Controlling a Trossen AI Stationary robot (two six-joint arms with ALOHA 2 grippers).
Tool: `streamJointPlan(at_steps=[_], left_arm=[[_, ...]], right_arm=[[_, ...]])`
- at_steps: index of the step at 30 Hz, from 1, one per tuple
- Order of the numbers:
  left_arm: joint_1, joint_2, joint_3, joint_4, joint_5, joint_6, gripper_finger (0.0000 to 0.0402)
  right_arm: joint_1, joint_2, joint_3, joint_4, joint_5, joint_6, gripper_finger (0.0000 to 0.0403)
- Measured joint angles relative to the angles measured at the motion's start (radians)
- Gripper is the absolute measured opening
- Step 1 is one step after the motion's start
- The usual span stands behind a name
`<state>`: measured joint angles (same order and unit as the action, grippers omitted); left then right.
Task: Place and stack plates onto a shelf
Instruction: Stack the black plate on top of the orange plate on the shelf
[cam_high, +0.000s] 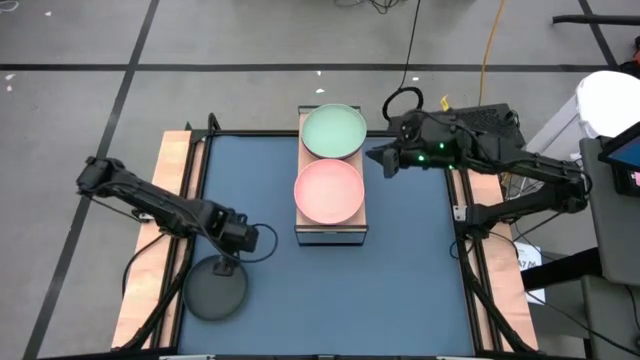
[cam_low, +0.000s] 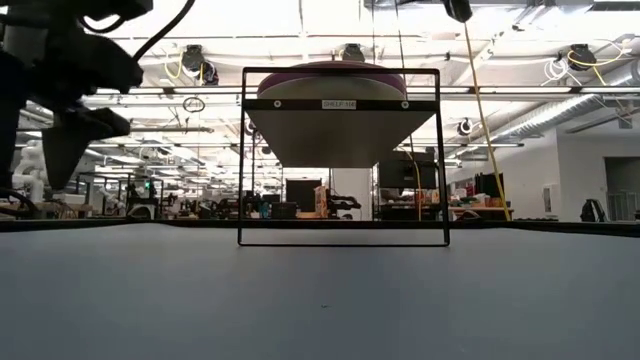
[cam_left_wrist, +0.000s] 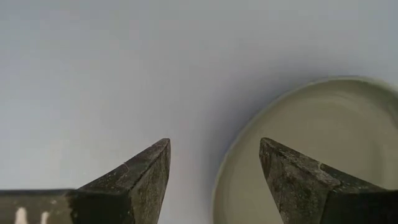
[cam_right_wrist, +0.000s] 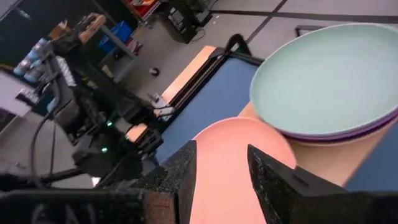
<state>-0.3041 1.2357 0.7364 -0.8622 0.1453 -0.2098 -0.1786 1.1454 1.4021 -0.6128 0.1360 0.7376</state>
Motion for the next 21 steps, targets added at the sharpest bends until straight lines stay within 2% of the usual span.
streamJointPlan(at_steps=[5, 21], left_arm=[[-0.032, 0.046, 0.000, -0.006, -0.042, 0.040, 0.0250], [-0.099, 0.089, -0.015, 0.053, -0.010, 0.075, 0.0250]], right_arm=[[0.045, 0.000, 0.000, 0.012, 0.008, 0.002, 0.0127], [0.196, 0.000, 0.000, 0.013, 0.129, 0.043, 0.0127]])
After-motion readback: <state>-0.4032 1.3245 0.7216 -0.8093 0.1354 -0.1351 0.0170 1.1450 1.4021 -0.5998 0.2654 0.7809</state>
